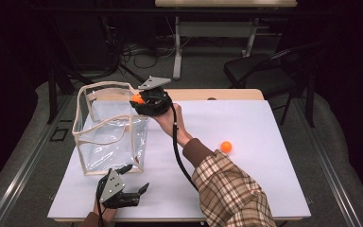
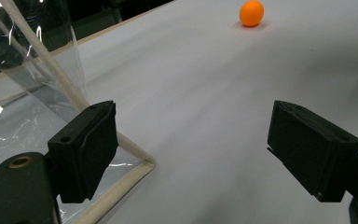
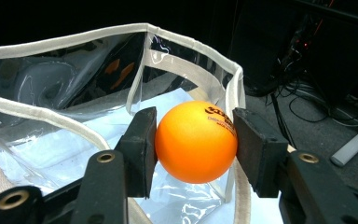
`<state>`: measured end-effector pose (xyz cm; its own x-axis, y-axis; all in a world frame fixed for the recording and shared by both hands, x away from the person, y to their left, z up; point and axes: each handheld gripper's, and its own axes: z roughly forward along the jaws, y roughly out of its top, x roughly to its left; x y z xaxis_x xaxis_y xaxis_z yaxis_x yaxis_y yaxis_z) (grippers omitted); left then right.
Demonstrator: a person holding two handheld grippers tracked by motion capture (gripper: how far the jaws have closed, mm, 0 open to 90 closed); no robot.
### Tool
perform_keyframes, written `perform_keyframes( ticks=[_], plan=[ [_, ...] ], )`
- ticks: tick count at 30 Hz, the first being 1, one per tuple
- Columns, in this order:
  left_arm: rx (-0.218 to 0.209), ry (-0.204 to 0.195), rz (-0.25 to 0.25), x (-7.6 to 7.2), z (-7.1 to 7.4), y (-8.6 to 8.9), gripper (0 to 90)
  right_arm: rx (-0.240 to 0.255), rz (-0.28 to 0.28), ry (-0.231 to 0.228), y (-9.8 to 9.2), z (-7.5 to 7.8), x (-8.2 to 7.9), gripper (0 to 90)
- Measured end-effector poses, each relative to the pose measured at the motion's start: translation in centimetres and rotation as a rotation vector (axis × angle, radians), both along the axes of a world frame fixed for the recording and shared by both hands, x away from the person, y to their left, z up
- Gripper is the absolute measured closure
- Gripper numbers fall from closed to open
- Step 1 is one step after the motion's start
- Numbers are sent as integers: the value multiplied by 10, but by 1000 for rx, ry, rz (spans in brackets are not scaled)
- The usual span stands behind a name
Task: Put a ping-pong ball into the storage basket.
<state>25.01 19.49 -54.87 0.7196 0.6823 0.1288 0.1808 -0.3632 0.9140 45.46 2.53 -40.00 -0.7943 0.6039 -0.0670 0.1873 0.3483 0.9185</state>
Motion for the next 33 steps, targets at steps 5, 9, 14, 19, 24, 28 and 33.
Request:
perform_keyframes(
  ticks=[5, 9, 14, 19, 24, 28, 33],
  plan=[
    [-5, 0, 2, 0, 0, 0, 159, -1, 2, 16, 3, -2, 1, 507],
    [-2, -1, 3, 0, 0, 0, 159, -6, 0, 27, 5, -3, 3, 507],
    [-4, 1, 1, 0, 0, 0, 159, -6, 4, 37, 8, -5, 4, 507],
    [-2, 0, 0, 0, 0, 0, 159, -8, 4, 47, 10, -5, 5, 507],
    [-2, 1, 1, 0, 0, 0, 159, -13, 9, 56, 13, -7, 6, 507],
    [-1, 1, 0, 0, 0, 0, 159, -14, 8, 65, 14, -8, 7, 506],
    [-1, 1, 0, 0, 0, 0, 159, -23, 17, 93, 16, -9, 9, 488]
  ],
)
